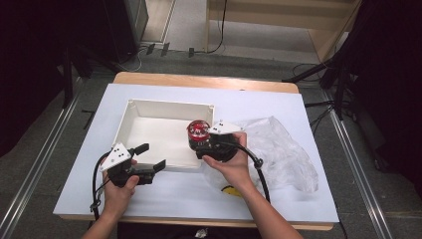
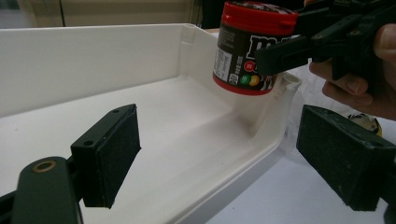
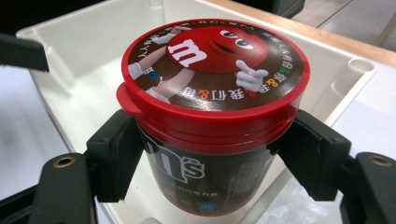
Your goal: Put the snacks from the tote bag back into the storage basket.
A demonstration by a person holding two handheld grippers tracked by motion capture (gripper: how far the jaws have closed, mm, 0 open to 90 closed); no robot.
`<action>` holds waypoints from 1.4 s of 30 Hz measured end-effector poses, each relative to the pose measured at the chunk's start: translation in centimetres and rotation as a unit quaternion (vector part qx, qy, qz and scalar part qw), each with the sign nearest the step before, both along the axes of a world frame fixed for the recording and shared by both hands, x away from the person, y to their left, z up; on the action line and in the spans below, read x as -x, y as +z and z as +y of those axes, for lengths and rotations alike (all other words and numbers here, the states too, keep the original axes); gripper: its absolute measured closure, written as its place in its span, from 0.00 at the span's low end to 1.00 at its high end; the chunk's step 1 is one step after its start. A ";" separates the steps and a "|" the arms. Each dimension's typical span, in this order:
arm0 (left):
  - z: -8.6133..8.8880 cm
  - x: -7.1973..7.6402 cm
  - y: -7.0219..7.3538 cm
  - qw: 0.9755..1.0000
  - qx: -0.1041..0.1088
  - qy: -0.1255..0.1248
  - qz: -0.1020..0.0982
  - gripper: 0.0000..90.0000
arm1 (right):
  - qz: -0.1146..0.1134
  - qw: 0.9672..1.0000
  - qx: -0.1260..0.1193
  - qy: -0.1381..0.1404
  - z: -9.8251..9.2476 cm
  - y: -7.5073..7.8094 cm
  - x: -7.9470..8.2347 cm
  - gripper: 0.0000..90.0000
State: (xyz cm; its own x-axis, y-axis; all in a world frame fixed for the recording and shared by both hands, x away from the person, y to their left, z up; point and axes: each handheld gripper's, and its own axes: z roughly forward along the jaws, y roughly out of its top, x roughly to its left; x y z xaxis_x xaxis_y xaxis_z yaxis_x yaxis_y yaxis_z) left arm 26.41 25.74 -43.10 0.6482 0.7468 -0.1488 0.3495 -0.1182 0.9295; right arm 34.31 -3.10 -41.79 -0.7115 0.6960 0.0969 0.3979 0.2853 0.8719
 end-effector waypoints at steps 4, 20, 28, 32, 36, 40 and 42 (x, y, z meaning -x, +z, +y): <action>0.1 -0.1 -0.1 1.000 0.001 0.002 0.001 0.15 | 0.002 1.000 0.009 0.001 0.2 -0.4 0.1 0.29; 0.3 -0.4 -0.2 1.000 0.000 0.007 0.007 0.16 | -0.018 1.000 0.024 -0.002 0.2 -0.9 0.9 0.28; 0.4 -0.5 -0.4 1.000 0.006 0.010 0.011 0.15 | -0.027 0.999 0.026 -0.009 0.1 -1.0 1.2 0.28; 0.3 -0.5 -0.4 1.000 0.007 0.010 0.013 0.15 | -0.023 0.999 0.015 -0.018 -0.4 -0.8 1.2 0.27; 0.3 -0.6 -0.5 1.000 0.005 0.008 0.014 0.16 | -0.019 1.000 0.008 -0.020 -0.8 -0.6 1.2 0.25; 0.3 -0.6 -0.5 1.000 0.005 0.009 0.014 0.16 | -0.022 0.999 0.003 -0.025 -1.2 -0.3 1.4 0.22; 0.3 -0.6 -0.5 1.000 0.006 0.009 0.014 0.16 | -0.024 0.999 0.001 -0.029 -1.6 -0.1 1.5 0.20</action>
State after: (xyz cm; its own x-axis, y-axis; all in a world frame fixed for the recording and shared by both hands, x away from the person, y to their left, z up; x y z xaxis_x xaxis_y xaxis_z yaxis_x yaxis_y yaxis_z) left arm 27.03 26.02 -43.58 0.6298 0.7566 -0.1757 0.3782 -0.1012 0.9202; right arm 32.85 -4.66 -41.89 -0.6731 0.7370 0.0617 0.3716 0.2649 0.8898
